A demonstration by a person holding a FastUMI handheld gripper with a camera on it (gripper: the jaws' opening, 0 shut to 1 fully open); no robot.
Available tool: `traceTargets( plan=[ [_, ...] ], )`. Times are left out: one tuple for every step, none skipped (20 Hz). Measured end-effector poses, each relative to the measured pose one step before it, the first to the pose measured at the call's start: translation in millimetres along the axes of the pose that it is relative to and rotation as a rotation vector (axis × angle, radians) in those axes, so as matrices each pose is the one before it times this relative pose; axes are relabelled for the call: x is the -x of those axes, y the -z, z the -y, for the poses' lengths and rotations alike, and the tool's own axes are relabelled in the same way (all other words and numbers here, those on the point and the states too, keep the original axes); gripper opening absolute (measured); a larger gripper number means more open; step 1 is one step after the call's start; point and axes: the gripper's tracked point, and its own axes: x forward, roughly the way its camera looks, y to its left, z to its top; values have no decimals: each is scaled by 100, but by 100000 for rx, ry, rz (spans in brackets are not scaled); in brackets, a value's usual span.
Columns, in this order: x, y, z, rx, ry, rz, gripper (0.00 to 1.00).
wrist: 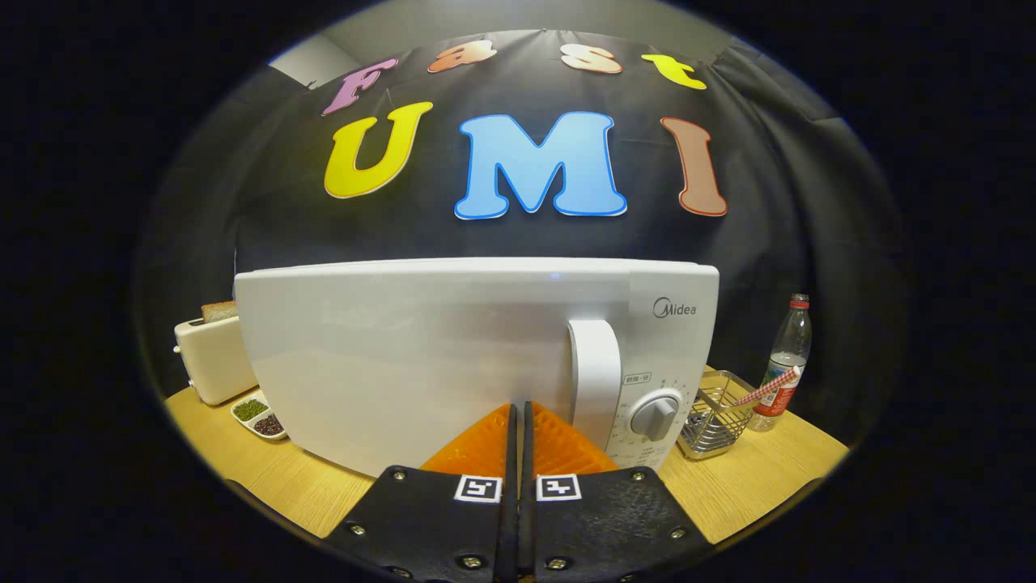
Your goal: Open the microwave, put the food inside, and close the microwave door.
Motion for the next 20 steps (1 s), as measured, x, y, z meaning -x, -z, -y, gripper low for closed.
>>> traceTargets(
  plan=[
    [-79, -64, -10, 1850, 529, 303, 1],
    [-661, -46, 97, 1739, 699, 477, 2],
    [15, 307, -82, -574, -60, -3097, 3],
    [-104, -264, -133, -229, 680, 1236, 9],
    [151, 92, -74, 125, 249, -371, 8],
    [-84, -89, -73, 558, -353, 189, 9],
    [48, 76, 80, 397, -860, -219, 8],
    [143, 16, 29, -460, -1036, -975, 8],
    [346, -129, 118, -1363, -785, -958, 8],
    [434, -515, 170, -1808, -539, 59, 8],
    [577, -741, -91, -1577, -971, 753, 8],
    [703, -780, -83, -760, -716, 991, 8],
    [744, -893, 16, 231, 37, 1789, 8],
    [803, -1095, 67, 574, 107, 2086, 8],
    [725, -1052, -37, 398, -810, 1784, 8],
    [808, -1146, -189, 820, -956, 1965, 8],
    [804, -1280, 87, 957, -566, 2285, 8],
    [629, -1245, -168, 652, -1192, 1897, 8],
    [609, -895, -156, -906, -1196, 660, 8],
    [667, -1235, -566, -1742, -2234, 1485, 8]
  ],
)
